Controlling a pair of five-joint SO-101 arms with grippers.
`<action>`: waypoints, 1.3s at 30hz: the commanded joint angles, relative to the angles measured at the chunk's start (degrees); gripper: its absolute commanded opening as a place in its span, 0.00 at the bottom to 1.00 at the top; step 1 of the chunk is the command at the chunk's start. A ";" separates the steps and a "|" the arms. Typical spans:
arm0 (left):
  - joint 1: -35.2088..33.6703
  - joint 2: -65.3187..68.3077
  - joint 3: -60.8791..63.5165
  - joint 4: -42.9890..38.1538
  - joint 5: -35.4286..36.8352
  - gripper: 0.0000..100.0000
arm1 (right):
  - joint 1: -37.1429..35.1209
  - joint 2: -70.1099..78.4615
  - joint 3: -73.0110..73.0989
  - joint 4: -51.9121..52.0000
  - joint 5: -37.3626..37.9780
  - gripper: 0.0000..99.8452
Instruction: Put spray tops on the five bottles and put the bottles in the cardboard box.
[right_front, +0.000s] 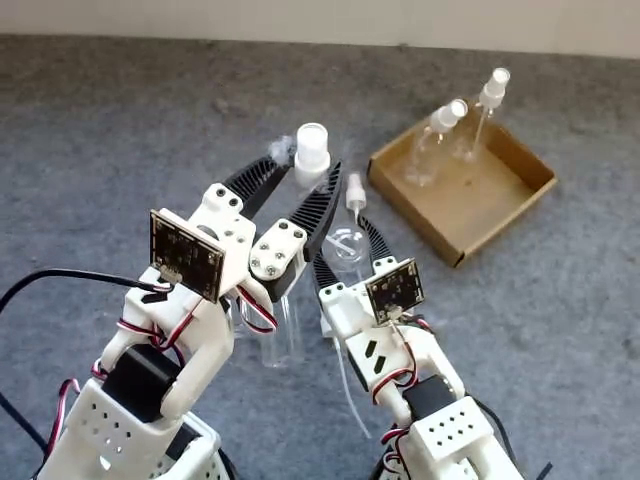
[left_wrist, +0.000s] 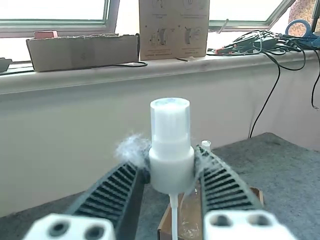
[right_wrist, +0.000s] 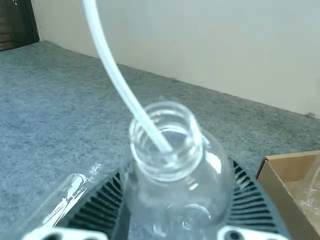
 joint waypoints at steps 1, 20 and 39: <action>1.10 0.22 -0.22 -0.62 0.70 0.03 | -0.22 -0.75 9.80 0.13 -0.09 0.19; 1.01 1.01 -0.04 -5.89 -7.65 0.02 | -0.22 -0.75 9.80 0.13 -0.09 0.19; -0.22 12.53 -0.66 -13.89 -7.82 0.02 | -0.22 -0.57 9.80 0.13 -0.09 0.19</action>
